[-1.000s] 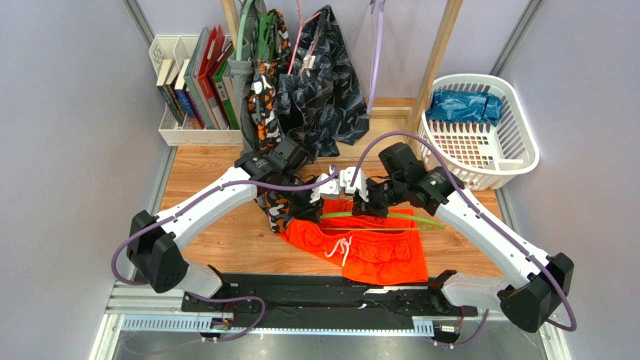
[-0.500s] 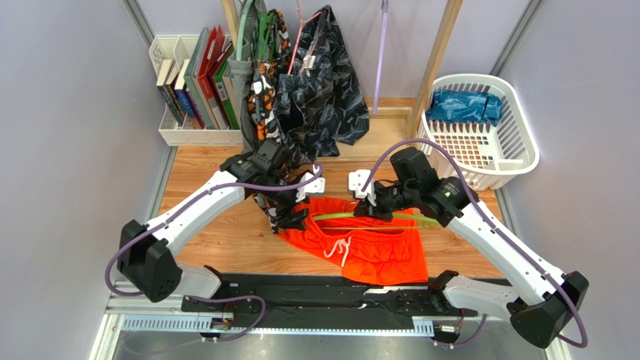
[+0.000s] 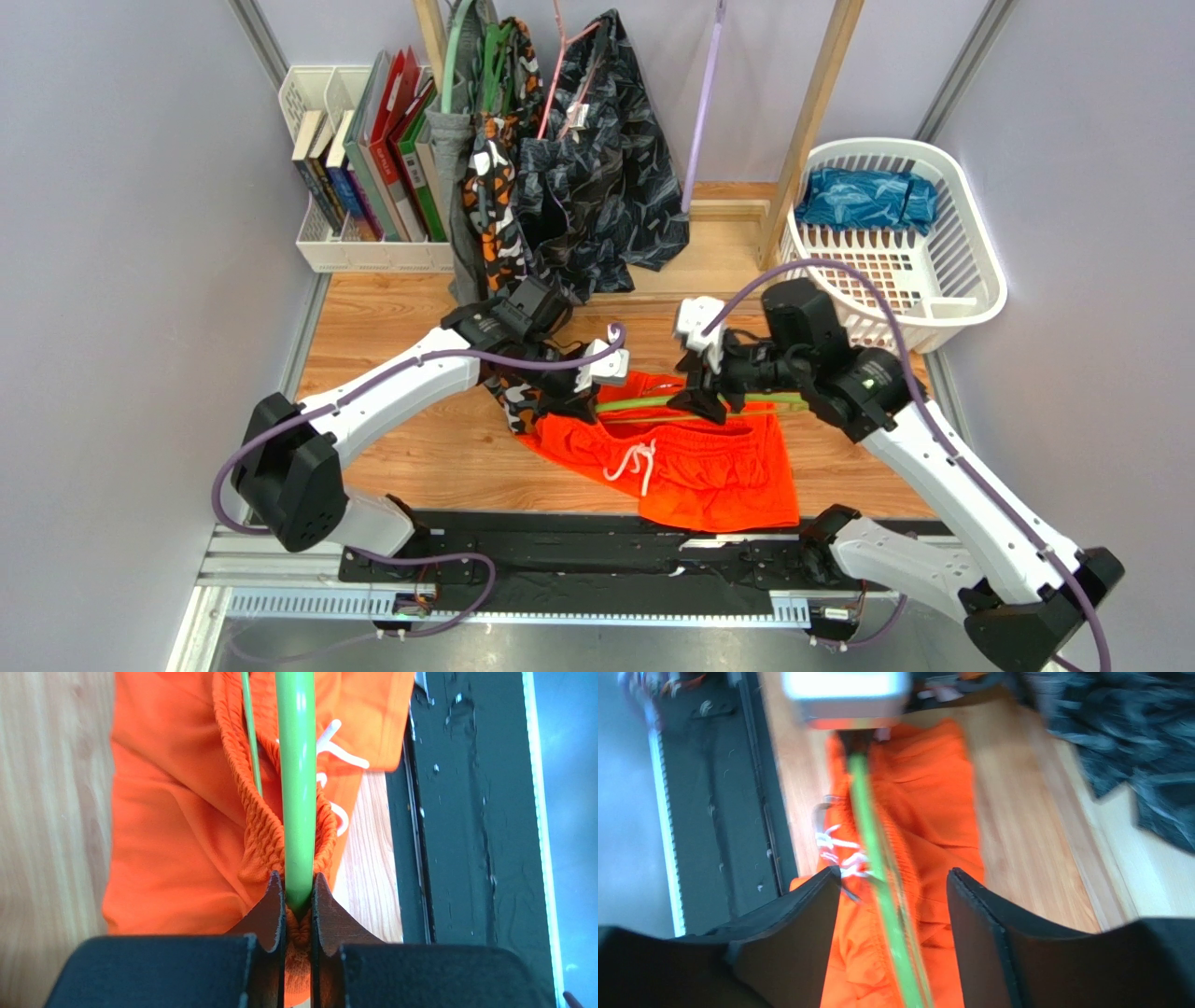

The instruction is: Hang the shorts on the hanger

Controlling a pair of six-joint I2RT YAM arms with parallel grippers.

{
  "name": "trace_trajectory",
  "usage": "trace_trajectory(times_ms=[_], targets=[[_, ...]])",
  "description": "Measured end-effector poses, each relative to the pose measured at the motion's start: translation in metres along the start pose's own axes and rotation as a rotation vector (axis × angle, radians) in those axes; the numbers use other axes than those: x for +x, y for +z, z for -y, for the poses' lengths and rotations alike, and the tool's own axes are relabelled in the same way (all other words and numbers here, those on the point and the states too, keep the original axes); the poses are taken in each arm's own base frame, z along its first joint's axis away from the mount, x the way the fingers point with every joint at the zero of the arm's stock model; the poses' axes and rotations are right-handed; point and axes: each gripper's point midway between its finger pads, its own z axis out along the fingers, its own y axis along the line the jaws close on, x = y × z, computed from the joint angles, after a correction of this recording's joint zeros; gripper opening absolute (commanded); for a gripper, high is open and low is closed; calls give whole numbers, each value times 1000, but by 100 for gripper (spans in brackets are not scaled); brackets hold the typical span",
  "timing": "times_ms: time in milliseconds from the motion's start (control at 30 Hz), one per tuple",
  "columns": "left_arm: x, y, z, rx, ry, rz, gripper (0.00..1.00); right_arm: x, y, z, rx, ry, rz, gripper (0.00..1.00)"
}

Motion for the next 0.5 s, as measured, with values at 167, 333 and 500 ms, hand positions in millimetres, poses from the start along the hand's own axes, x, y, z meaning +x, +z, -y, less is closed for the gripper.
trace_trajectory(times_ms=[167,333,500], targets=[[15,-4,14,-3,52,-9,0,-30,-45,29,190,201,87,87],[14,-10,23,-5,160,-4,0,-34,-85,57,368,359,117,75],[13,-10,34,6,253,-6,0,25,-65,59,335,533,-106,68]])
